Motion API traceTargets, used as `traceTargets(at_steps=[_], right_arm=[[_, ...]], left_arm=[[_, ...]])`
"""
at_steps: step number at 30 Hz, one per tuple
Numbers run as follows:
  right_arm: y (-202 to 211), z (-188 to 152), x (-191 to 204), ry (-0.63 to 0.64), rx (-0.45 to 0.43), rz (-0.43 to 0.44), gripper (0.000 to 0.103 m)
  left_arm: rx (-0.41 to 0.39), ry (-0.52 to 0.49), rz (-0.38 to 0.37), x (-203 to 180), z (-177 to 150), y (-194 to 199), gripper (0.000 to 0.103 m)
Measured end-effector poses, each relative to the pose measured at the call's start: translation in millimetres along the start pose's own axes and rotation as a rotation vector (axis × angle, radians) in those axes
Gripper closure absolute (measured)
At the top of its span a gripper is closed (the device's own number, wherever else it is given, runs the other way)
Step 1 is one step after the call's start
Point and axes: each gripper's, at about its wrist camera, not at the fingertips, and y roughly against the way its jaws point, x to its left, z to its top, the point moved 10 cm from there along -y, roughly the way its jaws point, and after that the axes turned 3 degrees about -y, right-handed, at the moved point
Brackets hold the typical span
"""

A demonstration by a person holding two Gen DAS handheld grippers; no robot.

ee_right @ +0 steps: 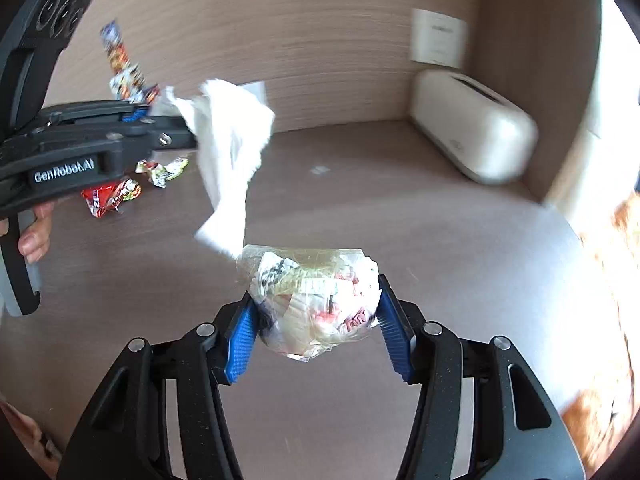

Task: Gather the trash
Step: 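Carry tissue and wrapper over the white bin and open both tools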

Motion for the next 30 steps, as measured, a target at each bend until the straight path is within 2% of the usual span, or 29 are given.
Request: traceTargets(at_steps=[4,8,18,24,30], right_arm=[[36.7,-32.2,-29.6,-0.096,-0.003,-0.035,0.047],[81.8,-69.9,-56.0,-0.184,-0.013,-0.071,0.047],[167.7,-156.8,-108.9,-0.307,-0.022,-0.179,0.047],[202.7,-197.6,-133.7,-0.370,-0.034,-0.223,0.047],[218.8,-234.9,-154.4,-0.436,-0.037,-0.248,0.047]], left_arm=[[-0.023,-0.050,-0.018,-38.9,8.5,11.6,0.085],[-0.014,-0.110,-0.056,-88.7,-3.6,26.6,0.085],[0.065,-0.208,-0.212,-231.5,-40.5,20.3,0.085],[0.100,-0.292,-0.277,-299.8,-60.7,14.3,0.085],[0.133,-0.355,-0.323,-348.1,-83.1,3.7,0.085]])
